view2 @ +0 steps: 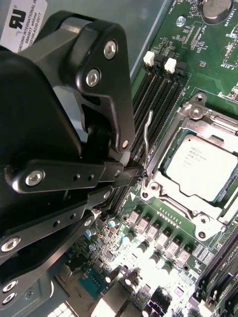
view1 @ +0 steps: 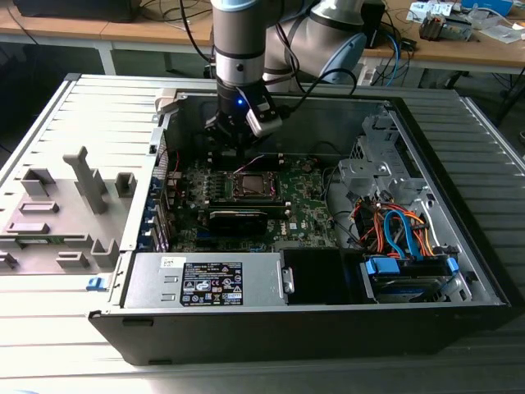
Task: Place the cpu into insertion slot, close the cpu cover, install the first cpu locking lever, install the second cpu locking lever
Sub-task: 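Install the first cpu locking lever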
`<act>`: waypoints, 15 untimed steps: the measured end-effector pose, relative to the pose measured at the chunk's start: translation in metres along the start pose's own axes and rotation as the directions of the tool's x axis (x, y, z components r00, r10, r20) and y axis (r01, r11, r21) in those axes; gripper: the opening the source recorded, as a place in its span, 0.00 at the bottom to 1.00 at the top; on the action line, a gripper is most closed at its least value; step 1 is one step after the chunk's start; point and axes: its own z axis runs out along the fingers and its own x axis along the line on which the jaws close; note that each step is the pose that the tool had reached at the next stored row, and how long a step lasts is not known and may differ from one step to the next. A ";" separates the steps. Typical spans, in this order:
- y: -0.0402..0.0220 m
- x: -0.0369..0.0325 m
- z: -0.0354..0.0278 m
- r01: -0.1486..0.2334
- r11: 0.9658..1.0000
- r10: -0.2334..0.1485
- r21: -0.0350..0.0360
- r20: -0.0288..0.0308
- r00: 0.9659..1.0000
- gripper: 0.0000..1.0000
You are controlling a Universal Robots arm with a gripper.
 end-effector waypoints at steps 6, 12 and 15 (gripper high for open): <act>0.0000 -0.0005 0.0013 0.000 1.000 0.000 0.000 0.000 1.000 0.11; 0.0000 -0.0012 0.0023 0.000 1.000 0.000 0.000 0.000 1.000 0.11; 0.0001 -0.0015 0.0029 0.000 1.000 0.000 0.000 0.000 1.000 0.11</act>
